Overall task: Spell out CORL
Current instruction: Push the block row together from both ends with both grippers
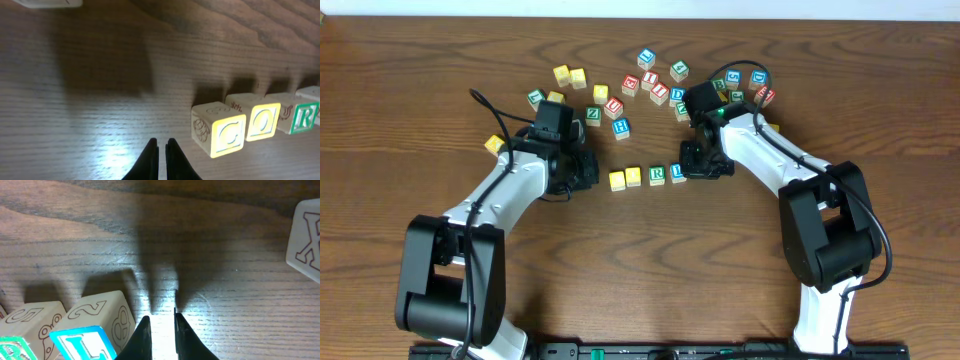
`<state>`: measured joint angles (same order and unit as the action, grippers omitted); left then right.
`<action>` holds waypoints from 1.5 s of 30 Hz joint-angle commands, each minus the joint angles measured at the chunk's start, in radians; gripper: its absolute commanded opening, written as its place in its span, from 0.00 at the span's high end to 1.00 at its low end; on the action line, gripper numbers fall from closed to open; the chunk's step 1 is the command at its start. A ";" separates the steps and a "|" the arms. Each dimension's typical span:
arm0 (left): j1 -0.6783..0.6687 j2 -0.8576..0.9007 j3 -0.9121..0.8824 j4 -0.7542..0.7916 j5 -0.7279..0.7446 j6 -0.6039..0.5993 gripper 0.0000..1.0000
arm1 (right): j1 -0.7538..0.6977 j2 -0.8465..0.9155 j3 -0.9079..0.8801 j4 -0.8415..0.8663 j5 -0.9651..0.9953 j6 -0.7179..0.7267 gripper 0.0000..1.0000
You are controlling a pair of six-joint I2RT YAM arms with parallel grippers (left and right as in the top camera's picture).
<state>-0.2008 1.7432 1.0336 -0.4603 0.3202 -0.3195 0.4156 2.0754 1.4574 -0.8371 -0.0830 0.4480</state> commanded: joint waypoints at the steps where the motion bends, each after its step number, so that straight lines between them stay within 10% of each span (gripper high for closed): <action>1: -0.006 0.002 -0.032 0.031 0.008 -0.056 0.93 | 0.007 0.004 -0.007 0.008 -0.003 0.015 0.89; 45: -0.115 0.052 -0.053 0.175 0.012 -0.101 0.92 | 0.066 0.005 -0.007 0.040 -0.003 0.015 0.88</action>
<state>-0.3153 1.7844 0.9905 -0.2901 0.3317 -0.4194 0.4511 2.0754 1.4574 -0.7986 -0.0826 0.4480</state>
